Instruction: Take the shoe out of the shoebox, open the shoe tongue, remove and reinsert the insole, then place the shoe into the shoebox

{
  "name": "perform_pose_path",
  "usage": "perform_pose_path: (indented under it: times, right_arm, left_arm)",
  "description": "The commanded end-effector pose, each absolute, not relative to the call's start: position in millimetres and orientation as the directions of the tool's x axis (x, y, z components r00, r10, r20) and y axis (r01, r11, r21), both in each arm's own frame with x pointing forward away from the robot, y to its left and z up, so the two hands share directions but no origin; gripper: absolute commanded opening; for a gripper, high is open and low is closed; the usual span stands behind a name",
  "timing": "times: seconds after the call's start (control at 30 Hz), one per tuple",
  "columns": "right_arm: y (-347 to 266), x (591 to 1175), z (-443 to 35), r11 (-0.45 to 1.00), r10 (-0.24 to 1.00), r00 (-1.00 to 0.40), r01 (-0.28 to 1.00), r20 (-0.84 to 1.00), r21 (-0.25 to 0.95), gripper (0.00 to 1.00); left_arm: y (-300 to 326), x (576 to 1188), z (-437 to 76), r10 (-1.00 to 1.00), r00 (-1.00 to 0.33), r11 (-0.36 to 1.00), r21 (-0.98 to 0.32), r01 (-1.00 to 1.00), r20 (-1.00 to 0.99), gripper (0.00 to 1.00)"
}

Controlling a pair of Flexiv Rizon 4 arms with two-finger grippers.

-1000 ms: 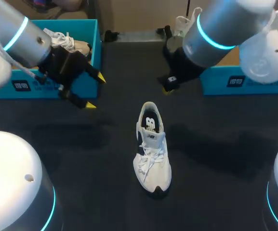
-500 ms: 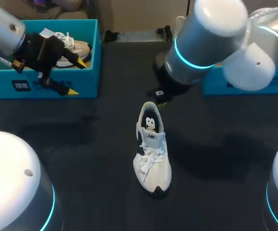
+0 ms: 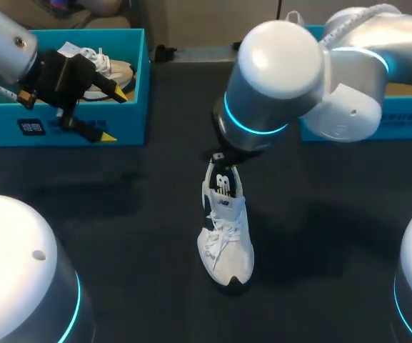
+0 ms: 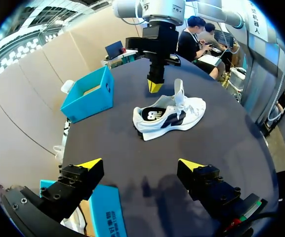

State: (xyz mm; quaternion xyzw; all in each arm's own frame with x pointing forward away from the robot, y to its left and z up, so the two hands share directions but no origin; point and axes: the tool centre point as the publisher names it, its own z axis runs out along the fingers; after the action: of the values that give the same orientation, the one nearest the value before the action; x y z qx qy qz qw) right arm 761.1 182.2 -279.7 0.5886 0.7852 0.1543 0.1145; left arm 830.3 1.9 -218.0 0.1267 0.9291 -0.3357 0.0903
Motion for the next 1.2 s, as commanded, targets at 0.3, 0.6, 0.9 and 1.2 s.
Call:
perform_pose_path:
  times: [0.3, 0.6, 0.9, 1.2]
  right_arm:
    - [184.7, 762.1, -282.8, 0.242, 0.967, -0.254, 0.899, -0.014, 0.366, 0.00]
    - [189.8, 769.6, -305.6, 0.196, 0.980, -0.189, 0.918, -0.054, 0.345, 0.00]
    - [195.1, 770.7, -332.8, 0.119, 0.993, -0.109, 0.938, -0.051, 0.325, 0.00]
    - [202.5, 758.1, -348.5, 0.089, 0.993, -0.065, 0.959, -0.095, 0.270, 0.00]
  left_arm:
    - [2.1, 829.9, -217.3, 0.176, -0.952, 0.744, -0.599, 0.296, -0.252, 1.00]
    - [2.1, 829.9, -217.3, 0.176, -0.952, 0.744, -0.599, 0.296, -0.252, 1.00]
    - [2.1, 829.9, -217.3, 0.176, -0.952, 0.744, -0.599, 0.296, -0.252, 1.00]
    - [2.1, 829.9, -217.3, 0.176, -0.952, 0.744, -0.599, 0.296, -0.252, 1.00]
